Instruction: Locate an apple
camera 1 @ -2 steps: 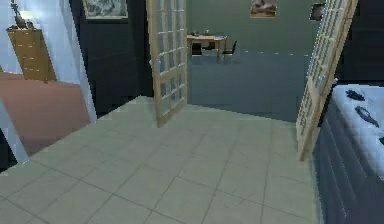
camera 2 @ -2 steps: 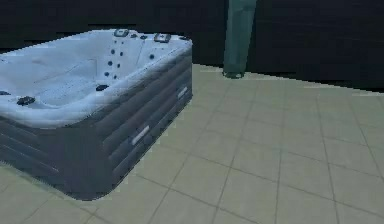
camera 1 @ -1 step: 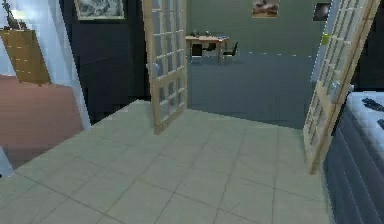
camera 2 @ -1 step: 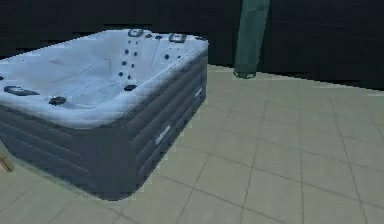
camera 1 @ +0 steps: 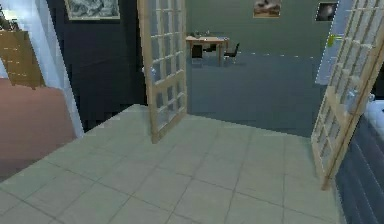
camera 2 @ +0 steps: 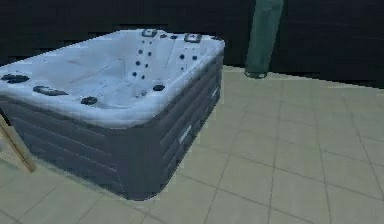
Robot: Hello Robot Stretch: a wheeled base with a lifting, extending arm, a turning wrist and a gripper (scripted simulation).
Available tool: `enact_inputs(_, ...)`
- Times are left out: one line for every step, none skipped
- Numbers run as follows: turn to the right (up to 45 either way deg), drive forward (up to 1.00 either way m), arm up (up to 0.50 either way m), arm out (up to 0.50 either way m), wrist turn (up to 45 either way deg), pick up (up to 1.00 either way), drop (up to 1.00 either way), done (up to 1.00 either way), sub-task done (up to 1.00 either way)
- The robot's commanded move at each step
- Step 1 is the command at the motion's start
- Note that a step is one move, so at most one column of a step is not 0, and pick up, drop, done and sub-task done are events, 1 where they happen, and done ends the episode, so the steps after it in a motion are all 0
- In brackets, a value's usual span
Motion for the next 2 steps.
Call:
enact_inputs(12.0, 0.00, 0.00, 0.00, 0.0, 0.00, 0.00, 0.00, 0.00)
enact_inputs(0.0, 1.00, 0.00, 0.00, 0.0, 0.00, 0.00, 0.00, 0.00)
